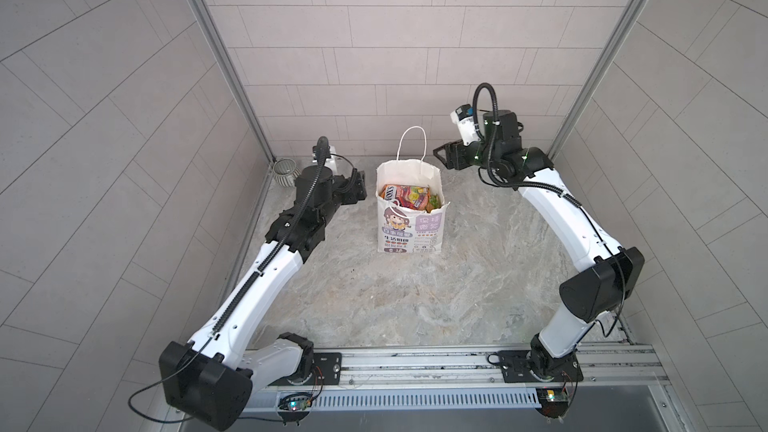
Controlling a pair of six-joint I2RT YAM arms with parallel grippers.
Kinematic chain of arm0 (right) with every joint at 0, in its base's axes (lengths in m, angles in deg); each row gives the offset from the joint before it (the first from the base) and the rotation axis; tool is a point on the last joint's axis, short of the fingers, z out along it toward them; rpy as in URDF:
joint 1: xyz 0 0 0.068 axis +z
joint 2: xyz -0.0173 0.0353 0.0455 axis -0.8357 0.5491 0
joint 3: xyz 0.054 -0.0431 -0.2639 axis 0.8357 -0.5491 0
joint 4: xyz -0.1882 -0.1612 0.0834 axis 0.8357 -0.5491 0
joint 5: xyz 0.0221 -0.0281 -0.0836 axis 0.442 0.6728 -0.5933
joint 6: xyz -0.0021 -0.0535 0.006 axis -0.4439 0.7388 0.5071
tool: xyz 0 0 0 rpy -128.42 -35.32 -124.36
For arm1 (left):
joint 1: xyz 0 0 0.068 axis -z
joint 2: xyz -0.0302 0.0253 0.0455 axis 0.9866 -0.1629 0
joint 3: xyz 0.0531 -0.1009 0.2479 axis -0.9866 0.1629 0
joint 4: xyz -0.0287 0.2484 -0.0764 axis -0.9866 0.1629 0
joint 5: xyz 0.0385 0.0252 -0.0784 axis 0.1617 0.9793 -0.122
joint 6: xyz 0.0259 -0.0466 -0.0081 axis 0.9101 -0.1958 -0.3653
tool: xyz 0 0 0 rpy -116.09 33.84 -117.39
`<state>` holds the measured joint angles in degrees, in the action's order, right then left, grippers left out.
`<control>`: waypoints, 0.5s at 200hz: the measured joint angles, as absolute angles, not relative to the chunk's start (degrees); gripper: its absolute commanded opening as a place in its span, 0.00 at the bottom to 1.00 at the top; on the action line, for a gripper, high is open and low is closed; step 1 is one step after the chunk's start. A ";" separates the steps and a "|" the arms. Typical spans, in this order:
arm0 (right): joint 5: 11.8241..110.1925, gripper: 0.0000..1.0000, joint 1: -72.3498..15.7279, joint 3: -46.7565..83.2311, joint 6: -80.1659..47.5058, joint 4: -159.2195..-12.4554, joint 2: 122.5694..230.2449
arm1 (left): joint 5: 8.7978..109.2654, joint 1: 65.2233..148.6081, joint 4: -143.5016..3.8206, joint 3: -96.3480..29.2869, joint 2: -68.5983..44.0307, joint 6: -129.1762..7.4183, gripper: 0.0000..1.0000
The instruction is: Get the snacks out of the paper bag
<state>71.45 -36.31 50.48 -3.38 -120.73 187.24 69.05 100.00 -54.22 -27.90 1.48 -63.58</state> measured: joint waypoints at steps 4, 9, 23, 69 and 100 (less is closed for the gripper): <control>70.83 0.66 -35.53 51.68 -2.03 -122.15 187.76 | 68.61 99.98 -54.05 -28.79 0.56 -63.19 0.86; 70.11 0.66 -34.67 52.99 -0.30 -123.96 188.46 | 68.15 99.98 -53.87 -29.69 -0.42 -62.49 0.86; 68.32 0.63 -33.27 56.34 3.37 -128.93 190.97 | 66.77 99.98 -53.48 -30.78 -2.41 -60.89 0.86; 65.17 0.63 -33.25 65.73 9.84 -140.42 201.05 | 63.04 99.98 -52.04 -30.61 -3.68 -58.05 0.85; 65.37 0.50 -33.41 74.98 13.05 -146.13 207.80 | 62.29 99.98 -52.23 -29.58 -3.33 -57.29 0.85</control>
